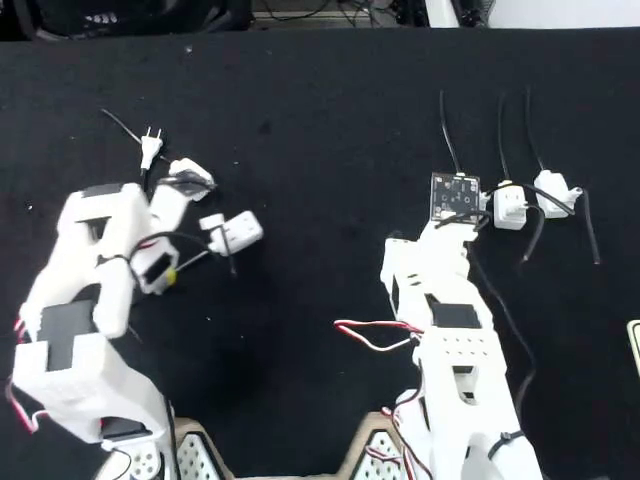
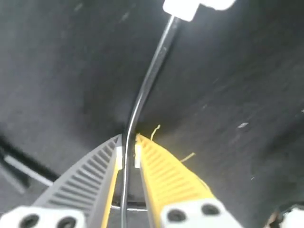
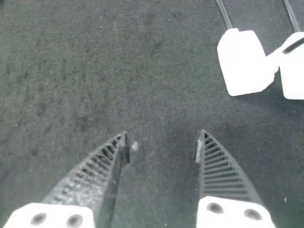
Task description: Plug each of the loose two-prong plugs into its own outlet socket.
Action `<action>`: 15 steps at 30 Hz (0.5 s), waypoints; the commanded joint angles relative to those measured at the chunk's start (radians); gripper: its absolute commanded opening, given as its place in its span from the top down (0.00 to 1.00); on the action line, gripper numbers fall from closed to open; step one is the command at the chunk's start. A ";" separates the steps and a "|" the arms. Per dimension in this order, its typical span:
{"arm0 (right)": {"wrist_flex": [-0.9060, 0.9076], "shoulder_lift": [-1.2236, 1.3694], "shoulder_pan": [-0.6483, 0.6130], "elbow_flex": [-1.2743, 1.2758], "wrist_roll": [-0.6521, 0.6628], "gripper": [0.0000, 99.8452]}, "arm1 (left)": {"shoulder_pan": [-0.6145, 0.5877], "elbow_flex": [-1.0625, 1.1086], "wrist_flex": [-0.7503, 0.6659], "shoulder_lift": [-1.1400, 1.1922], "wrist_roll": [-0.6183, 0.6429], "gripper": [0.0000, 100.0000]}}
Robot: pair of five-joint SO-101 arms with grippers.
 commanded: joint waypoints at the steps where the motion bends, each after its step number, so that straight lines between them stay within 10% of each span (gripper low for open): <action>1: -0.023 -0.027 0.012 -0.067 -0.008 0.78 | -0.134 0.018 0.023 0.002 -0.115 0.97; 15: -0.023 -0.027 0.012 -0.065 -0.008 0.78 | -0.145 -0.300 0.207 0.002 -0.153 0.77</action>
